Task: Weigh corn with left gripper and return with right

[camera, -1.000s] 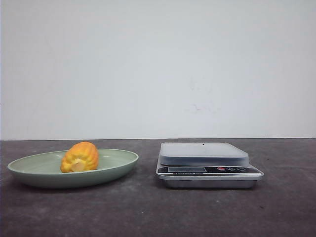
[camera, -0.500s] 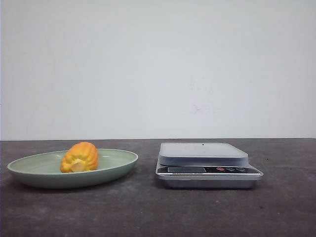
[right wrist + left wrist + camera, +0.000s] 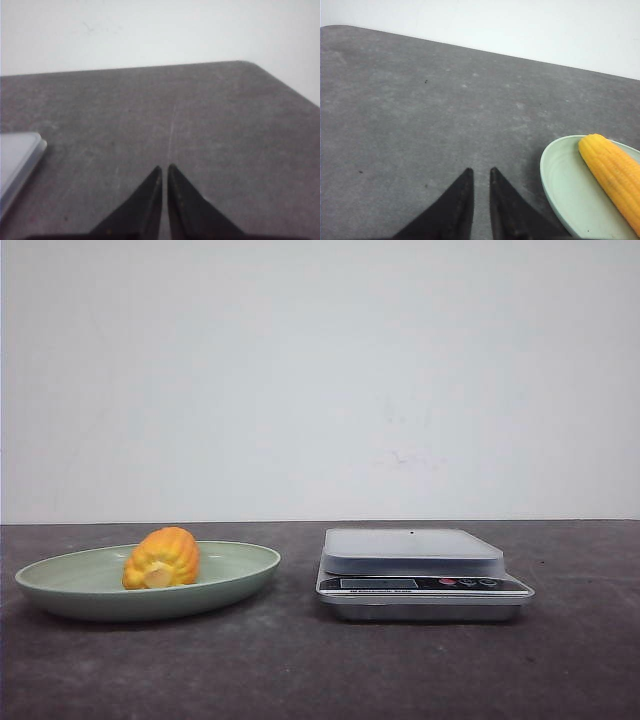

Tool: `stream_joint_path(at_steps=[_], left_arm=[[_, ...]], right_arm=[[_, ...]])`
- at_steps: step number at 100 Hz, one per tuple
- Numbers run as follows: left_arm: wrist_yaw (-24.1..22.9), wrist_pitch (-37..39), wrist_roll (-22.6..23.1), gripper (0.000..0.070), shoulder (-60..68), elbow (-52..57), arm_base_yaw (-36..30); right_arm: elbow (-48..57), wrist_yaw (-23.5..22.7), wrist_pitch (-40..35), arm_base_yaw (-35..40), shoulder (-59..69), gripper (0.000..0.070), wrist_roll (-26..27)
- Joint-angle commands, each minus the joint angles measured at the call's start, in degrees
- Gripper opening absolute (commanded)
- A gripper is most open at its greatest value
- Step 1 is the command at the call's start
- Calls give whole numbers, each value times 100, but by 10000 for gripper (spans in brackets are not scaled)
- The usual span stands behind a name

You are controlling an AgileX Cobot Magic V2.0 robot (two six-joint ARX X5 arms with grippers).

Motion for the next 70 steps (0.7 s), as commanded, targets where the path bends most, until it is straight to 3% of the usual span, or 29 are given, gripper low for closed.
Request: stream_joint_path(at_steps=[1, 12, 32, 70], left_arm=[[-11, -26, 48, 18, -11, -98, 4], [-11, -26, 48, 18, -11, -98, 4], [-11, -26, 48, 18, -11, -98, 4], [-13, -26, 48, 18, -11, -98, 4]], right_arm=[[-22, 37, -17, -11, -13, 13, 44], [-22, 72, -280, -13, -13, 13, -101], [-22, -142, -245, -11, -15, 13, -164], [-22, -122, -166, -11, -15, 13, -166]])
